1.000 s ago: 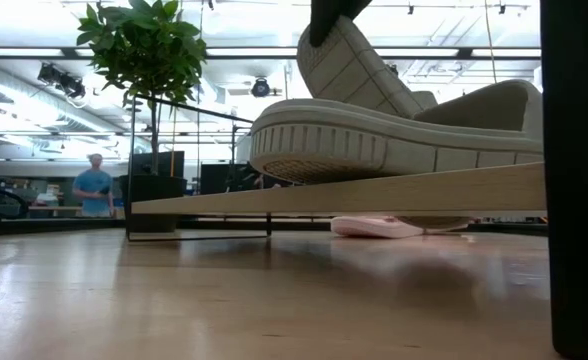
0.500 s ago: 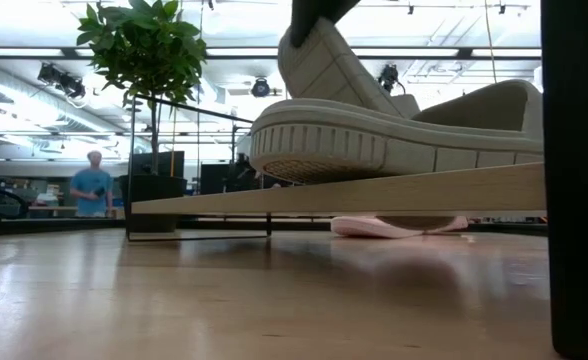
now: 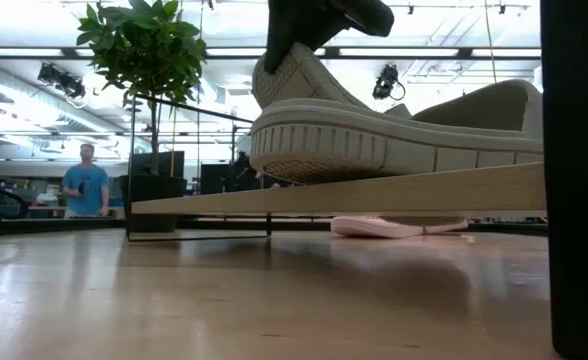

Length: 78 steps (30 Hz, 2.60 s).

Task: Pick and place slides into the shelf
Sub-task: Put the gray slide on the shelf, then put the left pink slide on the shelf

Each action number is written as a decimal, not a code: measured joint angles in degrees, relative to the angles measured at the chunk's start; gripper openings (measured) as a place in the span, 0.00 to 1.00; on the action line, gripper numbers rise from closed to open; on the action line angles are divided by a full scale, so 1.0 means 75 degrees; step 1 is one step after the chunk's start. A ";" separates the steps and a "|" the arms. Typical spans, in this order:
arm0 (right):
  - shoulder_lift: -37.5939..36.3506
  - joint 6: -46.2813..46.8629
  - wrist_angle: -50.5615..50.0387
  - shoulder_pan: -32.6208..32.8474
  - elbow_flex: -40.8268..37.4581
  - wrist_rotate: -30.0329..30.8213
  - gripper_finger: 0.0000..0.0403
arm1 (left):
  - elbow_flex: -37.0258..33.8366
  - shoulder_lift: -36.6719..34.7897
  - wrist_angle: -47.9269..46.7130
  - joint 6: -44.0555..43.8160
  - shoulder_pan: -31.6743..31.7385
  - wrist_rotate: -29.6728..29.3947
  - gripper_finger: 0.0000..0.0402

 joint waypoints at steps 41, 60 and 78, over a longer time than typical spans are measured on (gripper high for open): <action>-0.0032 0.1307 0.2727 0.0017 -0.1379 -0.3486 0.51 | -0.0001 -0.0001 -0.0004 0.0079 0.0000 -0.0002 0.08; -0.2662 0.0518 -0.1138 -0.0947 -0.1341 -0.0904 0.49 | -0.0004 0.0000 -0.0811 -0.0208 -0.0001 -0.0072 0.08; -0.5967 -0.1141 -0.1230 -0.3616 -0.4879 -0.1149 0.48 | -0.0007 0.0157 -0.0741 0.0961 0.0032 -0.0554 0.16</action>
